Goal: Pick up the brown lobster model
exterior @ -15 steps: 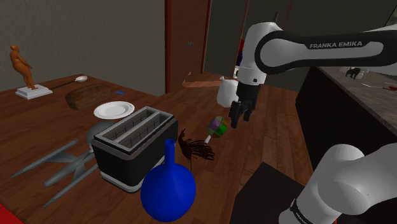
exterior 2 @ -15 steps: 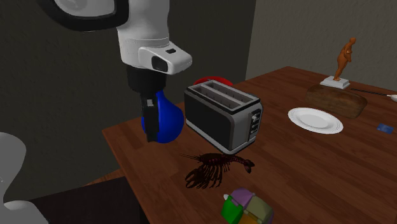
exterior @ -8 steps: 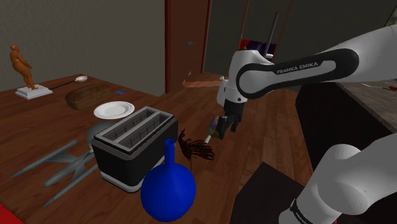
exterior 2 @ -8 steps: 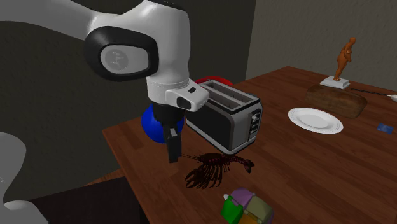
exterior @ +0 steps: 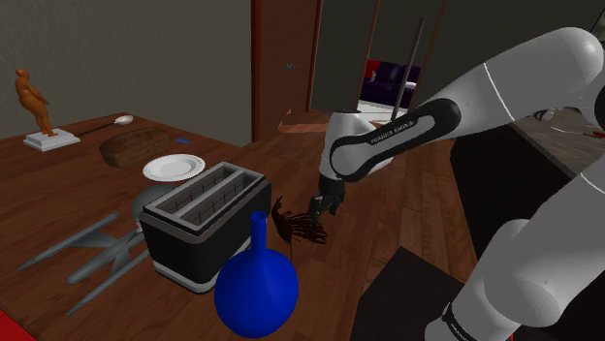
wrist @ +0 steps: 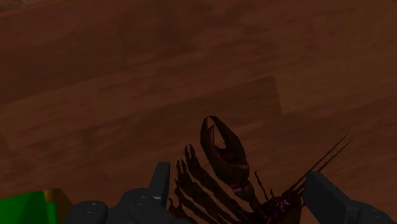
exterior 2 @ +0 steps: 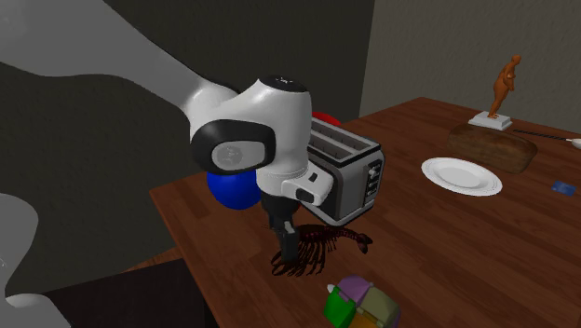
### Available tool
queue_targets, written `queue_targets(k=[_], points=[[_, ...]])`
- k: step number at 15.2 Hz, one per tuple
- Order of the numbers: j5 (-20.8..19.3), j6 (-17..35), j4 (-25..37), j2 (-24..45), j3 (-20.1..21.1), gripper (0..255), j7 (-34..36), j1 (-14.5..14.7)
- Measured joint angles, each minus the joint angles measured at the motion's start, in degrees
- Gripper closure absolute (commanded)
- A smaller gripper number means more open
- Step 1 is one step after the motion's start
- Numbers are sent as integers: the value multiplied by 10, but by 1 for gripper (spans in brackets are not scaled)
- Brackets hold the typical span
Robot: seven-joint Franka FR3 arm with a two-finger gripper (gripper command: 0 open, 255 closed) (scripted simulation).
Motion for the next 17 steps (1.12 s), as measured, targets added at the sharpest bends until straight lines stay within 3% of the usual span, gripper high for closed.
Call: queue_targets(k=[10, 11, 17], points=[[3, 106, -1, 99, 0, 0, -14, 0], [4, 110, -3, 102, 0, 255, -15, 0], [4, 115, -4, 104, 0, 255, -16, 0]])
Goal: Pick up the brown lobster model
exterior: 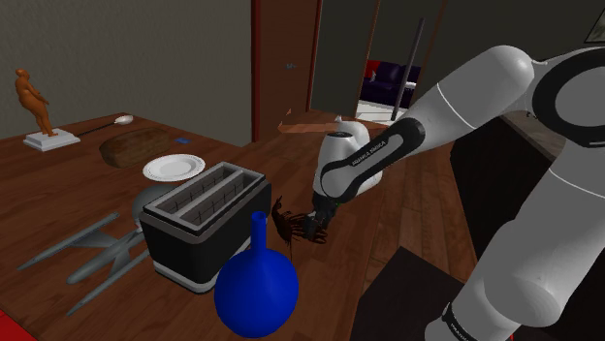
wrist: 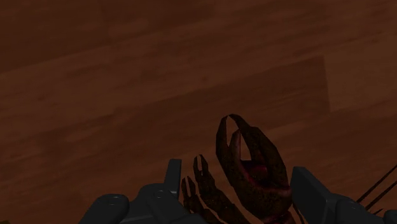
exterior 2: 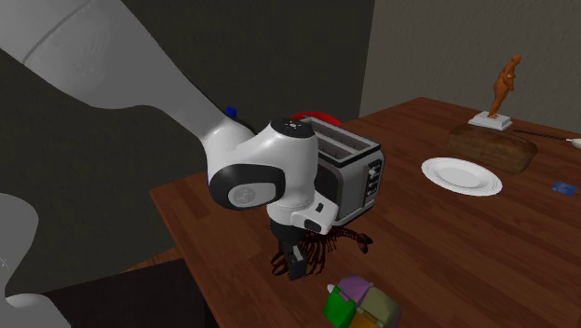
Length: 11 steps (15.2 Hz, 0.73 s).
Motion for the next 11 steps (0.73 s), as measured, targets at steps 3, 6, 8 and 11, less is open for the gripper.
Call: queue_targets(k=[3, 6, 8, 11], points=[[0, 0, 0, 0, 0, 255, 0, 0], [-1, -10, 2, -8, 0, 255, 1, 0], [-2, -26, 5, -21, -1, 255, 2, -1], [-4, -52, 11, -42, -1, 255, 6, -1]])
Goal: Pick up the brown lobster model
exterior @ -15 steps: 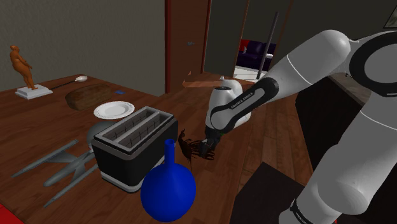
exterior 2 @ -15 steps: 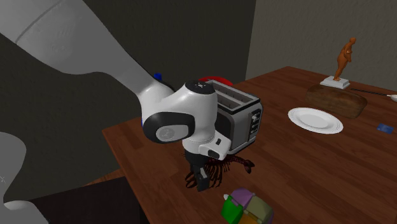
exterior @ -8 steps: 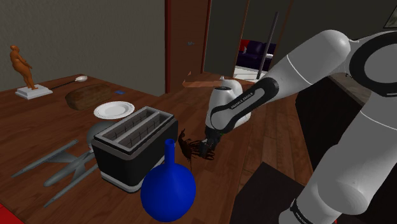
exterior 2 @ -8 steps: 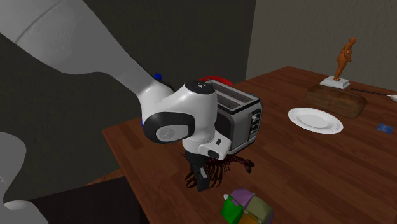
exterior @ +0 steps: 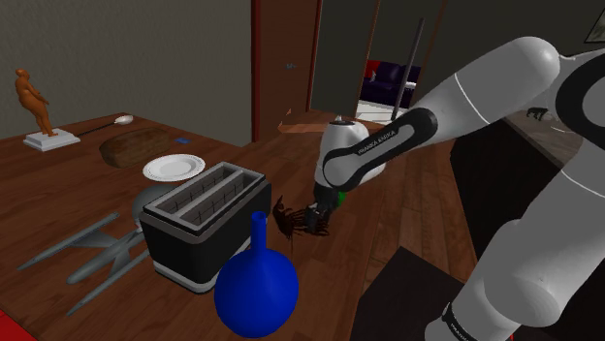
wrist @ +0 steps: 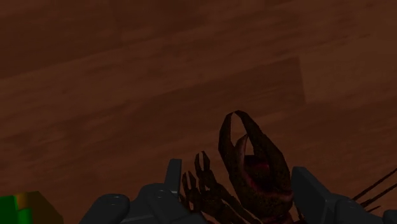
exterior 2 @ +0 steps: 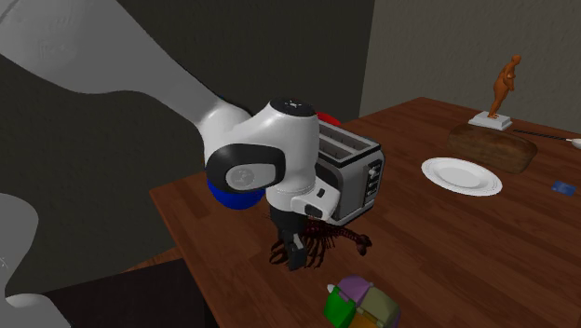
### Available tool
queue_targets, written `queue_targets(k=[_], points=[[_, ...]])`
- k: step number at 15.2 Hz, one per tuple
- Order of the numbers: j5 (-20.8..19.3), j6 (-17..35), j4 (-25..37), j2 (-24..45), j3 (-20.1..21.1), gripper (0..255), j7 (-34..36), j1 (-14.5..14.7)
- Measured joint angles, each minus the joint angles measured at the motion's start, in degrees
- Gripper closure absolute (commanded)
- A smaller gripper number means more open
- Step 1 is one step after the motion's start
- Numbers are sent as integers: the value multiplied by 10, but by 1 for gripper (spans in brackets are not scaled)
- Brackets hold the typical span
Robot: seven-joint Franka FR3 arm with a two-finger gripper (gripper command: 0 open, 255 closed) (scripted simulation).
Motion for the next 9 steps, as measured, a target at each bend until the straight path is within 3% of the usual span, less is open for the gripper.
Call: queue_targets(k=[9], points=[[-4, -71, 22, -49, -1, 255, 6, -1]])
